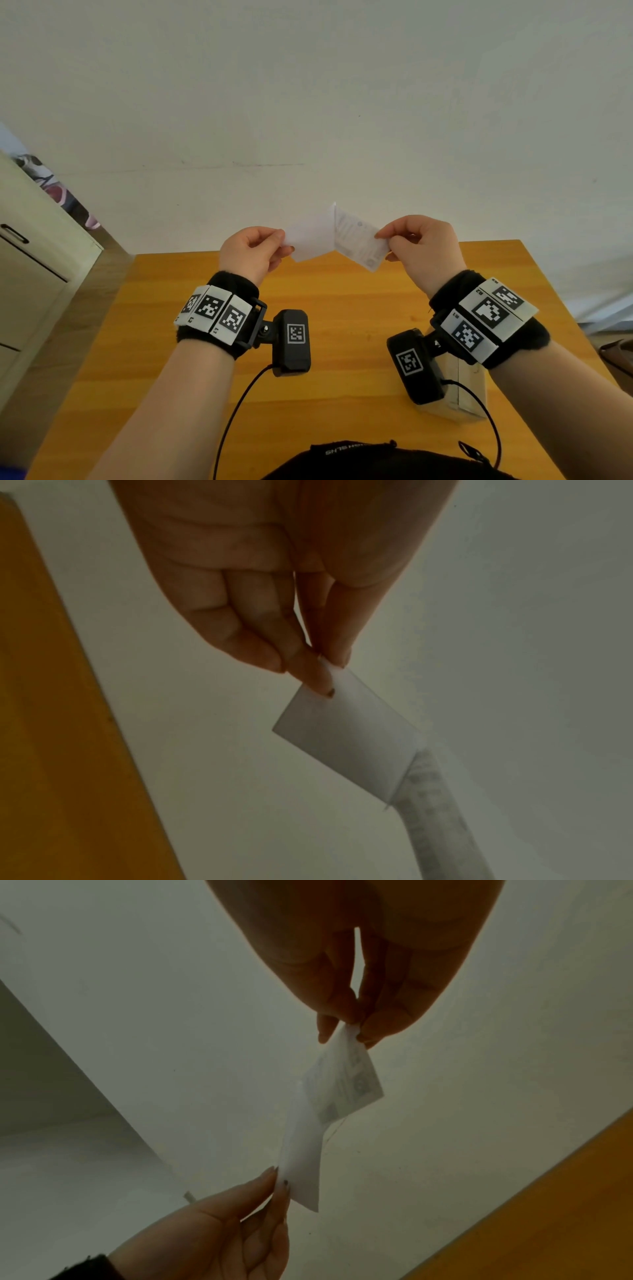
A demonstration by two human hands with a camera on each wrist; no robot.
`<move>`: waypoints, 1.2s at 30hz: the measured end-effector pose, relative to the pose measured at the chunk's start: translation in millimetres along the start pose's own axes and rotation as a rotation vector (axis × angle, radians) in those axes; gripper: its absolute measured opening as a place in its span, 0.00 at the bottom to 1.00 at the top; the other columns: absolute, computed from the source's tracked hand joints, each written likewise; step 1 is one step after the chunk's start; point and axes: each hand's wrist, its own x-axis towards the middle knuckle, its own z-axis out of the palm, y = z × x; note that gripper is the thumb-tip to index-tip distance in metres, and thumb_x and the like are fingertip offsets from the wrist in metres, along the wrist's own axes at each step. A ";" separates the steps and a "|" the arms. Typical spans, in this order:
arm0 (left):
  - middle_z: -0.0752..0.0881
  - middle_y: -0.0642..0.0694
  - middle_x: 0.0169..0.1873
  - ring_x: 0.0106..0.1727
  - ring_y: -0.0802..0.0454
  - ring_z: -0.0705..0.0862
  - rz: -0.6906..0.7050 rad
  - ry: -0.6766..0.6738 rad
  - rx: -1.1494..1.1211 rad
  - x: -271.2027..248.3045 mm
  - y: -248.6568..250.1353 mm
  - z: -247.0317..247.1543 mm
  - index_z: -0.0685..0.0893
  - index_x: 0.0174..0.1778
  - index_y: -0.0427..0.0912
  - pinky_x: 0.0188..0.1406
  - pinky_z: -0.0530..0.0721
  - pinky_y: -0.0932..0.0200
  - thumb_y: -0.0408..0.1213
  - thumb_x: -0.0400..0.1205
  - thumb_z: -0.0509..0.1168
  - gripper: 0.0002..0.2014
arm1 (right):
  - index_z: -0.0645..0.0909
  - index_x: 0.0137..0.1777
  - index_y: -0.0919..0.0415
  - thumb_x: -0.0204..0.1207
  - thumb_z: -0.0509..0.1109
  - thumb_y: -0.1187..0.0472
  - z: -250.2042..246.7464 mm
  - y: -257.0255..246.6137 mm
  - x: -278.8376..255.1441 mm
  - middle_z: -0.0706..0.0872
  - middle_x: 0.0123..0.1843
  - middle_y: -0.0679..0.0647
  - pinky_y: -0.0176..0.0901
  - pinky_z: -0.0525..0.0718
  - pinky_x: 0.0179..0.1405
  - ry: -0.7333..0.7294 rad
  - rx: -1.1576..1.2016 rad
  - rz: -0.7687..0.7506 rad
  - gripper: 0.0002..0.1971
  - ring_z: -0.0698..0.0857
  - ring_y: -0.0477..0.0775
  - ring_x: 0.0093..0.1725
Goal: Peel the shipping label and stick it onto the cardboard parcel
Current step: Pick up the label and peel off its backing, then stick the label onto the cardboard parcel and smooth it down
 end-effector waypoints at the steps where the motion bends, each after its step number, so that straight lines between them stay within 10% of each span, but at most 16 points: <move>1: 0.88 0.48 0.32 0.34 0.60 0.88 -0.014 0.007 -0.005 1.6 -2.5 -1.6 0.82 0.36 0.47 0.39 0.82 0.63 0.34 0.80 0.65 0.07 | 0.84 0.37 0.61 0.73 0.58 0.75 -0.5 1.4 0.2 0.82 0.32 0.47 0.26 0.78 0.24 0.012 -0.025 0.003 0.15 0.80 0.46 0.29; 9: 0.89 0.53 0.21 0.32 0.61 0.87 -0.136 0.054 -0.037 9.2 -22.1 -12.4 0.80 0.37 0.45 0.36 0.82 0.65 0.33 0.81 0.63 0.07 | 0.82 0.35 0.55 0.74 0.58 0.74 1.5 7.2 3.0 0.85 0.48 0.53 0.49 0.87 0.43 0.053 -0.012 0.116 0.17 0.89 0.53 0.33; 14: 0.88 0.46 0.35 0.38 0.57 0.87 -0.167 0.033 0.046 9.0 -33.0 -9.3 0.81 0.41 0.44 0.41 0.84 0.63 0.33 0.82 0.62 0.05 | 0.84 0.38 0.56 0.75 0.58 0.73 5.5 11.4 2.6 0.87 0.51 0.56 0.47 0.87 0.45 0.039 -0.032 0.135 0.16 0.91 0.55 0.40; 22: 0.88 0.47 0.35 0.38 0.58 0.87 -0.248 -0.097 0.170 0.5 -55.2 0.7 0.83 0.43 0.45 0.43 0.85 0.63 0.33 0.80 0.65 0.04 | 0.84 0.37 0.57 0.74 0.60 0.74 7.9 16.1 -1.4 0.88 0.48 0.57 0.25 0.75 0.21 -0.030 -0.090 0.132 0.15 0.89 0.45 0.37; 28: 0.88 0.48 0.32 0.33 0.60 0.86 -0.235 -0.149 0.322 -2.0 -65.3 6.0 0.85 0.43 0.42 0.31 0.83 0.70 0.32 0.78 0.68 0.02 | 0.83 0.36 0.61 0.72 0.65 0.75 9.0 13.7 -6.8 0.87 0.39 0.53 0.53 0.89 0.50 -0.047 -0.044 0.126 0.10 0.90 0.50 0.39; 36: 0.89 0.48 0.35 0.40 0.54 0.86 -0.152 -0.214 0.340 -6.7 -64.7 11.1 0.84 0.36 0.47 0.41 0.84 0.64 0.36 0.76 0.70 0.04 | 0.83 0.38 0.62 0.72 0.67 0.74 10.8 13.2 -12.8 0.84 0.33 0.48 0.50 0.88 0.49 -0.059 -0.057 0.102 0.08 0.88 0.46 0.36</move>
